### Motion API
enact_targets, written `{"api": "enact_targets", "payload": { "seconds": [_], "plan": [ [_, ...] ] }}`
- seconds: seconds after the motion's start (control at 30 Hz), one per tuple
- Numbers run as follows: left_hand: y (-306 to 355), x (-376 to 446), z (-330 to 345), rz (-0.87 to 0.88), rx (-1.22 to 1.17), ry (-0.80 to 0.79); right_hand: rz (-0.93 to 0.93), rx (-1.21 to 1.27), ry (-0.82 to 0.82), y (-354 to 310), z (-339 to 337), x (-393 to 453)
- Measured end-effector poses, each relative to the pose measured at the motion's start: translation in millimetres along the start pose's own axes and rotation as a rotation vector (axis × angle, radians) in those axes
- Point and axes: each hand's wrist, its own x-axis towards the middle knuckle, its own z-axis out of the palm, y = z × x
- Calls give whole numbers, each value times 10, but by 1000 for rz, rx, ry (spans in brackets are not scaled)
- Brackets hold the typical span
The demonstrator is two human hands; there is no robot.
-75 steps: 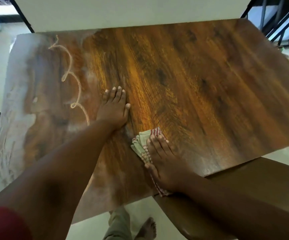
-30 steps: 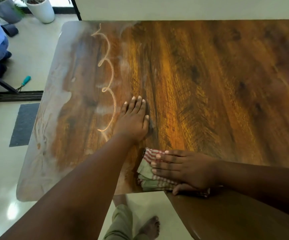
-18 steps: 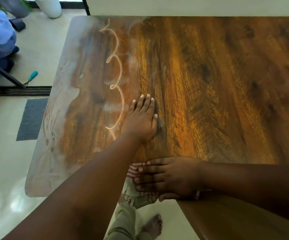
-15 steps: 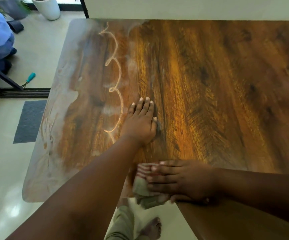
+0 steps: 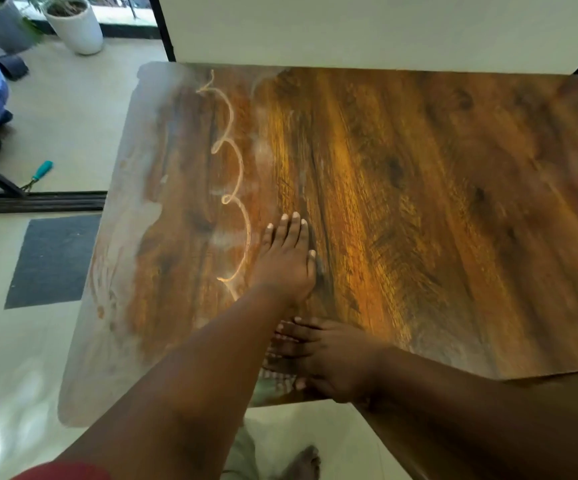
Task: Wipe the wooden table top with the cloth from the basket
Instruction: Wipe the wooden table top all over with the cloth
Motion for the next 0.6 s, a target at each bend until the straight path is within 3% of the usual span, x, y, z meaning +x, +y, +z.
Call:
{"api": "enact_targets", "payload": {
  "seconds": [0.13,0.2,0.33,0.5,0.6],
  "plan": [
    [-38,55,-136,44,-21,-106,88,-44,-2,-115,-3,-281],
    [-182,104,-268,96,-58,-125,231,-102,-1,-115,-32,-490],
    [-752,198,-509,64,-66,-26,432,182,12,-37,63,-716],
    [-1359,322,-552,-106,52,16,680,302,227,-120,124,-142],
    [-1465,336,-492,-98,64,12,782,252,313,56,17,277]
  ]
}}
